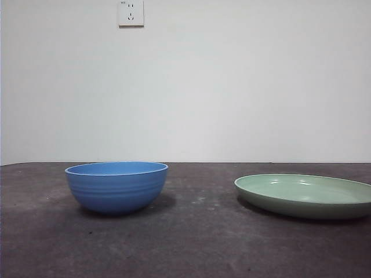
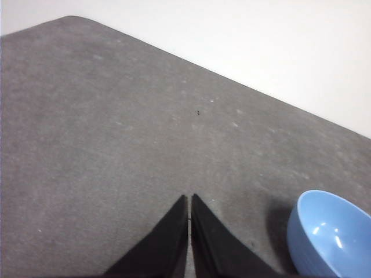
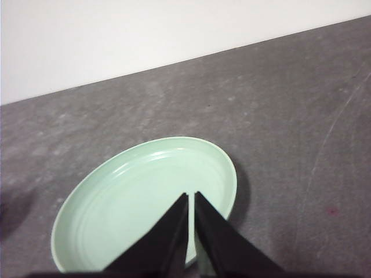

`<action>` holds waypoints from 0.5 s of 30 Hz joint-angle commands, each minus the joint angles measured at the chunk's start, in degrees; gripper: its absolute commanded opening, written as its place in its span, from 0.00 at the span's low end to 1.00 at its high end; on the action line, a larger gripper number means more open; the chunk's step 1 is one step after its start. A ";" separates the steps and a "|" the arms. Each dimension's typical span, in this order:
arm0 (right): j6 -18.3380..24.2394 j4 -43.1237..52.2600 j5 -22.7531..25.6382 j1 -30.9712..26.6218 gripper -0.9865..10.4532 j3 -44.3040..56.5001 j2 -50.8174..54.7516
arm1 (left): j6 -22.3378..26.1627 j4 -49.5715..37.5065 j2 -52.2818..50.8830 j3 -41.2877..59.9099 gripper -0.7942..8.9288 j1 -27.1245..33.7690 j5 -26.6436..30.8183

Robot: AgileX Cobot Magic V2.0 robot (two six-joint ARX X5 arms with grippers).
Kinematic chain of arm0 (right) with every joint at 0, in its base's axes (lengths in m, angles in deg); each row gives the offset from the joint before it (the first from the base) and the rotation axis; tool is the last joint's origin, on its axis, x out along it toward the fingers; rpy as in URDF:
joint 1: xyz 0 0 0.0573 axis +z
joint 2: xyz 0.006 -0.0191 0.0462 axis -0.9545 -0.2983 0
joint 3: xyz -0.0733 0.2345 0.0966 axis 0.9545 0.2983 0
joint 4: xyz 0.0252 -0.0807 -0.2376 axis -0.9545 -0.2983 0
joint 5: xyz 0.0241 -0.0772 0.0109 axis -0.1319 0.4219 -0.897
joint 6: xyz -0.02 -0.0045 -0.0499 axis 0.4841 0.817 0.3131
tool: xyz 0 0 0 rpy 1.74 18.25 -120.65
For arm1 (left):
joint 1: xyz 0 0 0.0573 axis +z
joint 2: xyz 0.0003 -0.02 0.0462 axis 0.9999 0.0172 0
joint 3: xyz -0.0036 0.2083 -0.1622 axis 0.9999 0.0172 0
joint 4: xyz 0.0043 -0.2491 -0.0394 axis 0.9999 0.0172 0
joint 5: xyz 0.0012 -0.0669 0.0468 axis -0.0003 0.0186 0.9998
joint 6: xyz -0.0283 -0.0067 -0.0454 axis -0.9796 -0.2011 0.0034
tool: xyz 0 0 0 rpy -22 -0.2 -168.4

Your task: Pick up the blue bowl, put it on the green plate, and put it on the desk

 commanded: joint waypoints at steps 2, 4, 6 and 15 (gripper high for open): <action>-4.57 -0.24 0.04 -0.07 0.10 -1.29 0.15 | -2.43 3.17 0.00 -2.08 0.09 0.09 -1.42; -5.07 -0.26 0.07 -0.07 0.09 -2.62 0.13 | -3.02 5.01 0.07 -3.89 0.09 0.09 -2.21; -5.11 -0.31 0.04 -0.07 0.09 -4.28 0.11 | -3.23 6.69 0.44 -5.97 0.09 0.09 -2.49; -3.10 -5.73 -0.11 -0.07 0.09 -16.26 -5.81 | -1.20 11.85 8.09 -17.59 0.09 0.09 -6.23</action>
